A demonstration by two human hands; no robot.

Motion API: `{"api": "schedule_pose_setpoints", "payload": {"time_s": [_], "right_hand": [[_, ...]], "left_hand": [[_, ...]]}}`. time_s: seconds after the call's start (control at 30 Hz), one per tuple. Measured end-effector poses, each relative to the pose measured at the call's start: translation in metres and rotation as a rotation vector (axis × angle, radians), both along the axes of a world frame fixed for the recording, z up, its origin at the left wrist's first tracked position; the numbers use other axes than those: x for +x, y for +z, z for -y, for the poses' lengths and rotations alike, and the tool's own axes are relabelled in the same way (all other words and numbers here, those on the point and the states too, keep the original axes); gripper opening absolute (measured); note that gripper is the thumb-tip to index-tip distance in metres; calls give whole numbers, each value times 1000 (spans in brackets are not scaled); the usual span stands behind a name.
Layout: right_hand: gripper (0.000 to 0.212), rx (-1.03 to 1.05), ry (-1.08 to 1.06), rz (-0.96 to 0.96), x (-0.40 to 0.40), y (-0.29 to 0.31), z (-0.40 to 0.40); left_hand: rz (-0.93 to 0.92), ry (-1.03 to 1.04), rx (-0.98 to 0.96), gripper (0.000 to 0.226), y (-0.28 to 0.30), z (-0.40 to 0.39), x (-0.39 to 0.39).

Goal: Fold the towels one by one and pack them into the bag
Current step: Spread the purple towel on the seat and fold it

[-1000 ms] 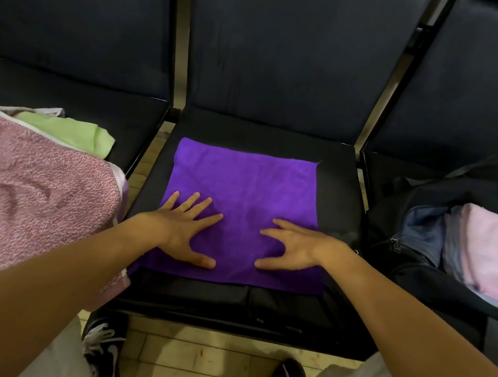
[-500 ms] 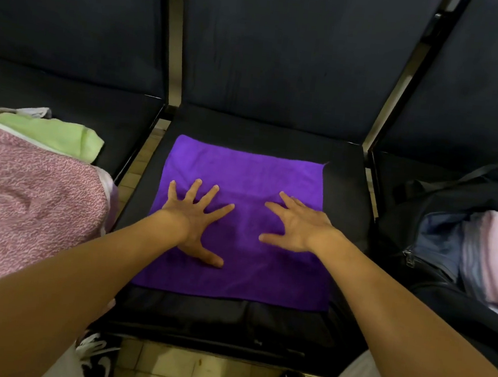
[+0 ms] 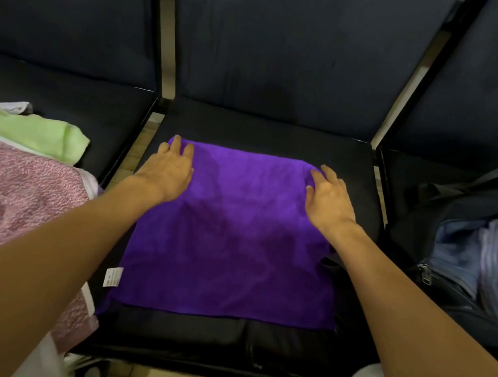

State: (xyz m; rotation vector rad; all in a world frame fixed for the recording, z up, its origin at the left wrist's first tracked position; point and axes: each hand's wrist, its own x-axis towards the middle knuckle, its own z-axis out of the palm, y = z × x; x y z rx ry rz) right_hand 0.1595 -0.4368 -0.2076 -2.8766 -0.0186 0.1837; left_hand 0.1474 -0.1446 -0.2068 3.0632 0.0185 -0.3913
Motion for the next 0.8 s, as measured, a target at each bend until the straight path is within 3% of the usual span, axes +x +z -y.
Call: {"api": "schedule_pose_setpoints", "payload": {"time_s": [0.1, 0.23, 0.33, 0.43, 0.5, 0.63, 0.8], "right_hand": [[45, -18, -1, 61, -1, 1, 1], [54, 4, -51, -4, 1, 5, -4], [36, -10, -45, -30, 3, 8, -5], [17, 143, -109, -32, 4, 12, -6], [6, 266, -159, 15, 5, 12, -5], [15, 380, -205, 145, 7, 14, -2], [18, 578, -323, 157, 8, 24, 2]], "left_hand": [[8, 49, -95, 59, -1, -6, 12], [58, 100, -117, 52, 5, -5, 18], [60, 122, -47, 38, 11, -2, 14], [127, 113, -2, 24, 16, -4, 10], [187, 127, -70, 18, 20, -8, 8], [258, 152, -275, 5, 26, -14, 7], [316, 265, -587, 10, 39, -19, 6]]}}
